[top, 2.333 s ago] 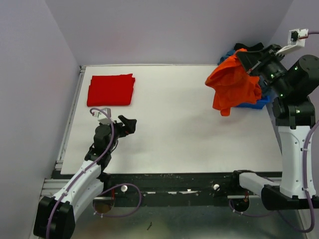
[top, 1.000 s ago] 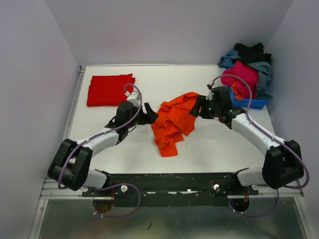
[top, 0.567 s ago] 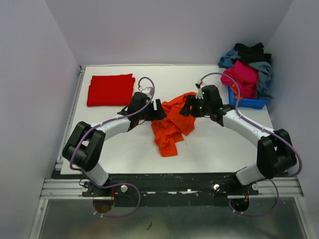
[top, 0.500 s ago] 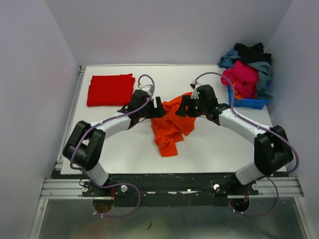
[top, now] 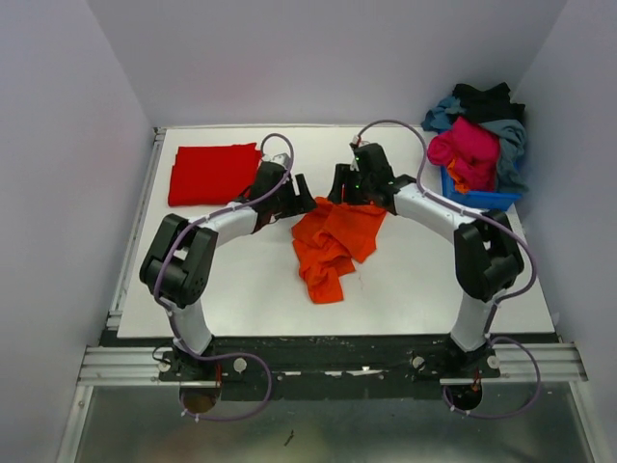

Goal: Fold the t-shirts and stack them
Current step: Flatten out the tshirt

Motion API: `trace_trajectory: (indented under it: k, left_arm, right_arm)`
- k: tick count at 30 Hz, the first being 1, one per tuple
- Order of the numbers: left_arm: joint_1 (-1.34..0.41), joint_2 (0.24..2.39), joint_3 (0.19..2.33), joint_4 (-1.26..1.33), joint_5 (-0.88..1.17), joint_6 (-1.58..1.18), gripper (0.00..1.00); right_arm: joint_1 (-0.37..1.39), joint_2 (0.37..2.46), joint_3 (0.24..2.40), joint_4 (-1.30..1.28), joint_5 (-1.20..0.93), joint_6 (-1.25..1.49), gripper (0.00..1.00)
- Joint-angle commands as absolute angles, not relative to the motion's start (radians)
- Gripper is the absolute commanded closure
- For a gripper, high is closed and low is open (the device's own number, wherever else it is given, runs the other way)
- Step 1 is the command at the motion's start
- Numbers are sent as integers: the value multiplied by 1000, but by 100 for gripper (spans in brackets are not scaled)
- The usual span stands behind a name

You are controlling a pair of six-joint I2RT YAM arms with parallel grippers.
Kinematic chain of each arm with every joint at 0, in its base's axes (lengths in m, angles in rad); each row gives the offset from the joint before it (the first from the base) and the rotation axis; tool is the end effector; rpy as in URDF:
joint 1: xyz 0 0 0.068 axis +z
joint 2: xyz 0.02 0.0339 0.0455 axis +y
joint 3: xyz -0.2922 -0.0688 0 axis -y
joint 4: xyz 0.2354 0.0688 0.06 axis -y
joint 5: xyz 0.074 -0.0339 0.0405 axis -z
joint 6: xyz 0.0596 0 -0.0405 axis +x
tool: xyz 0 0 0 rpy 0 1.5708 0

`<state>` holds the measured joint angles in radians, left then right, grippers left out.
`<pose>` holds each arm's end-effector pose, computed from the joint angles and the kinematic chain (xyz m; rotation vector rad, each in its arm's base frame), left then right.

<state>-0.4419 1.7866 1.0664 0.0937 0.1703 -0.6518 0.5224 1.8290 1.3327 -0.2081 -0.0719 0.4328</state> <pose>0.3632 -0.1830 0.2109 -0.1413 2.2990 -0.7788 0.3721 0.2192 0.2503 -0.1437 2.3369 0.5724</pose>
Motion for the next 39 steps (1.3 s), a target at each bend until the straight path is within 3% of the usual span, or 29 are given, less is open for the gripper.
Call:
trace_trajectory:
  k: [1, 6, 7, 9, 11, 18, 30, 32, 33, 35, 36, 39]
  left_arm:
    - [-422, 1819, 1118, 78, 189, -670, 18]
    - [-414, 1839, 1130, 101, 218, -676, 19]
    - [-414, 1842, 1134, 103, 224, -673, 18]
    - [-414, 1853, 1143, 104, 238, -667, 19]
    - [-414, 1865, 1152, 109, 265, -660, 20]
    - [-416, 1901, 1195, 92, 317, -630, 23]
    - [-436, 2002, 1301, -23, 236, -569, 32]
    - [-437, 2013, 1305, -29, 224, -569, 41]
    - [-437, 2020, 1311, -28, 225, -566, 55]
    - [-437, 2031, 1324, -18, 244, -557, 92]
    - [-436, 2034, 1330, -15, 250, -558, 100]
    - [-417, 1979, 1298, -5, 203, -546, 100]
  right_arm:
    - [540, 1908, 1393, -291, -5, 414, 36]
    - [546, 1977, 1428, -336, 34, 400, 38]
    - [546, 1977, 1427, -334, 31, 400, 49]
    - [548, 1958, 1410, -336, 38, 400, 79]
    - [548, 1915, 1384, -336, 54, 400, 98]
    - [546, 1711, 1252, -344, 109, 379, 99]
    - [482, 1569, 1160, -387, 98, 387, 99]
    - [457, 1545, 1144, -391, 95, 387, 99]
    - [443, 1536, 1138, -396, 95, 387, 99]
    - [405, 1508, 1120, -403, 95, 399, 99]
    - [382, 1490, 1106, -405, 94, 409, 99]
    - [281, 1434, 1060, -403, 68, 437, 99]
